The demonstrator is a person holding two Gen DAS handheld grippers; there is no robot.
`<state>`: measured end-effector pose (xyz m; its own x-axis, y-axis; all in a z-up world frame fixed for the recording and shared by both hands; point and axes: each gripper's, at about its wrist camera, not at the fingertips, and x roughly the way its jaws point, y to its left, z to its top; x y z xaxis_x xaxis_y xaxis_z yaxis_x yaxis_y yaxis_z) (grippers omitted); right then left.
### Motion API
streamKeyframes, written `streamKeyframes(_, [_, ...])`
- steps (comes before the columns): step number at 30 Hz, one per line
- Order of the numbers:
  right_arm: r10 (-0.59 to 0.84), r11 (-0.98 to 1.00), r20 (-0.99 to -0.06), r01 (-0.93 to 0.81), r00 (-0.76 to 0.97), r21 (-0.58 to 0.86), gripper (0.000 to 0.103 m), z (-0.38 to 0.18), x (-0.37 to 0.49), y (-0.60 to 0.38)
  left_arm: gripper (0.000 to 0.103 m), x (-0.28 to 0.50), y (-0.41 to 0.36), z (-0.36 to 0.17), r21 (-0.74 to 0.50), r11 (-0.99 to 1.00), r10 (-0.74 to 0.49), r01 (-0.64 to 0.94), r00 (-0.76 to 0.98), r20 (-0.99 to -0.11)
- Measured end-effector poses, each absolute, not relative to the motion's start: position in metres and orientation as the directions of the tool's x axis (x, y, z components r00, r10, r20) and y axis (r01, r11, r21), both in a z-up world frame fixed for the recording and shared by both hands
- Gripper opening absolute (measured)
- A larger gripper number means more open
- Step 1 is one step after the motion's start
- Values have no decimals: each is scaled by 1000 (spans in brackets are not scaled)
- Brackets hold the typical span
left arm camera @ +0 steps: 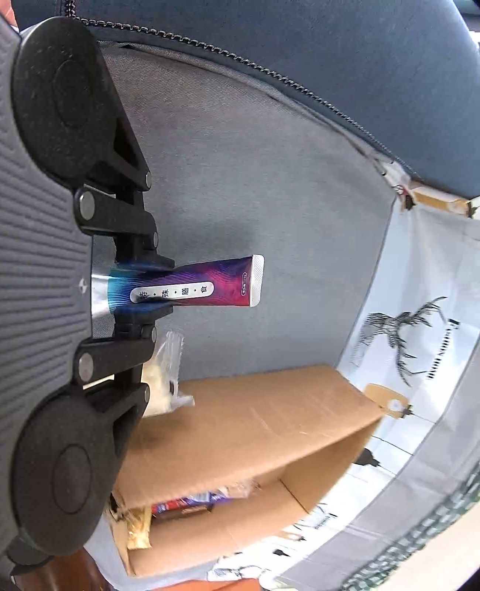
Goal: Organize snacks
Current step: 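Lift and carry the pink stick and wafer bar over the box with both tools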
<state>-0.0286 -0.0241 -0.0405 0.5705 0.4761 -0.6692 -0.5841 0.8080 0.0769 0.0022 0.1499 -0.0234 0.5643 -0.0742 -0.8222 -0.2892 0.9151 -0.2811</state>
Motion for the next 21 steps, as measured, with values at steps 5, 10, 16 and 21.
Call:
streamKeyframes(5, [492,801,-625,-597,606,52,38,-30,-39,-31,18,2,151,-16,-292,914,-76,-282,587,-806])
streamKeyframes(10, [510,798,-595,-600,621,58,38,-17,-42,-35,18,5,150,-11,-298,915,-79,-271,605,-792])
streamKeyframes(16, [527,790,-559,-611,640,45,38,6,-41,-44,18,5,148,-6,-323,911,-88,-257,643,-761])
streamKeyframes(21, [538,786,-538,-617,649,42,38,34,-23,-64,18,7,143,2,-341,907,-88,-247,681,-727])
